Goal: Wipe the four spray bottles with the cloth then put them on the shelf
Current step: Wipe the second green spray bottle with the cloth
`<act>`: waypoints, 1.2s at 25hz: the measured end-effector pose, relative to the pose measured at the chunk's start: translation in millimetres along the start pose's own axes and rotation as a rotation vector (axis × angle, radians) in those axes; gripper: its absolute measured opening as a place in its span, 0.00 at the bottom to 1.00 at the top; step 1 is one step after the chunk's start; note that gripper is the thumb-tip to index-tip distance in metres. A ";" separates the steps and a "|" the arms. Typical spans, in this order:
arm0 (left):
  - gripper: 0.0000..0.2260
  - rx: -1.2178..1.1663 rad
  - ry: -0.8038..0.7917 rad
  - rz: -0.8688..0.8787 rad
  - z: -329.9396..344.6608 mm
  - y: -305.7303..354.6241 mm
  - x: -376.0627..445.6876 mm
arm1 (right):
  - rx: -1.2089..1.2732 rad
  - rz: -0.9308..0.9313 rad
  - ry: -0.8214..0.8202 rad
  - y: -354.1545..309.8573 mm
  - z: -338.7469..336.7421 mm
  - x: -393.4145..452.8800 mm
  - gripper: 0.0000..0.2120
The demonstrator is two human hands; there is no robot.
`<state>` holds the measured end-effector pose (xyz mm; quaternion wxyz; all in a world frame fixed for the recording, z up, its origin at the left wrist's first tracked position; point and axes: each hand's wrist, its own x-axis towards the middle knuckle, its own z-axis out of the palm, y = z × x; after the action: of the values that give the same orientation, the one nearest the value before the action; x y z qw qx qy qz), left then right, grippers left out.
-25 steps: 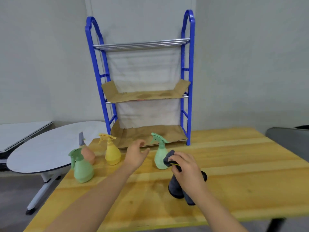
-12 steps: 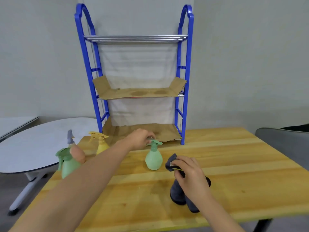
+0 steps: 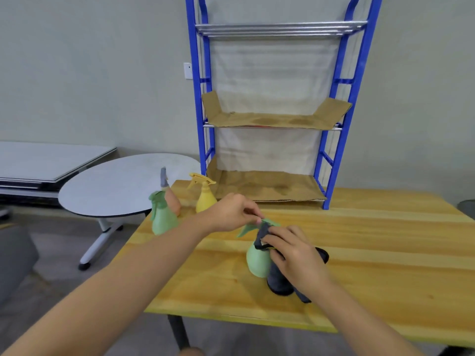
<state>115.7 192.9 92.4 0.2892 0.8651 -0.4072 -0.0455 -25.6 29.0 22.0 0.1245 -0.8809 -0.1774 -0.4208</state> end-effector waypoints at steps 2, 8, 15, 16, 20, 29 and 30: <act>0.07 -0.042 0.021 0.011 1.9 -4.0 -7.1 | -0.011 0.013 0.078 -4.0 9.8 5.0 0.11; 0.09 -0.329 -0.044 -0.060 2.1 -9.5 -11.7 | 0.011 0.165 0.100 -10.1 36.4 -13.3 0.16; 0.08 -0.382 -0.018 -0.053 4.9 -15.9 -12.3 | 0.096 0.313 0.168 -49.1 62.7 -2.2 0.17; 0.08 -0.395 -0.019 -0.058 5.0 -15.5 -13.4 | 0.099 0.245 0.107 -58.1 67.0 -4.6 0.17; 0.09 -0.471 -0.020 -0.065 9.2 -11.6 -14.4 | 0.090 0.305 0.246 -43.4 57.6 -4.3 0.15; 0.09 -0.566 -0.053 -0.107 9.3 -10.4 -15.6 | 0.096 0.321 0.225 -43.2 67.6 -10.9 0.16; 0.10 -0.575 -0.049 -0.107 10.4 -9.6 -16.3 | 0.094 0.390 0.297 -36.3 62.3 -7.6 0.15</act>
<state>108.1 204.8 76.1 0.5097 0.7667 -0.3382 -0.1951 -1.8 83.3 -19.8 0.2691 -0.8203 -0.0033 -0.5048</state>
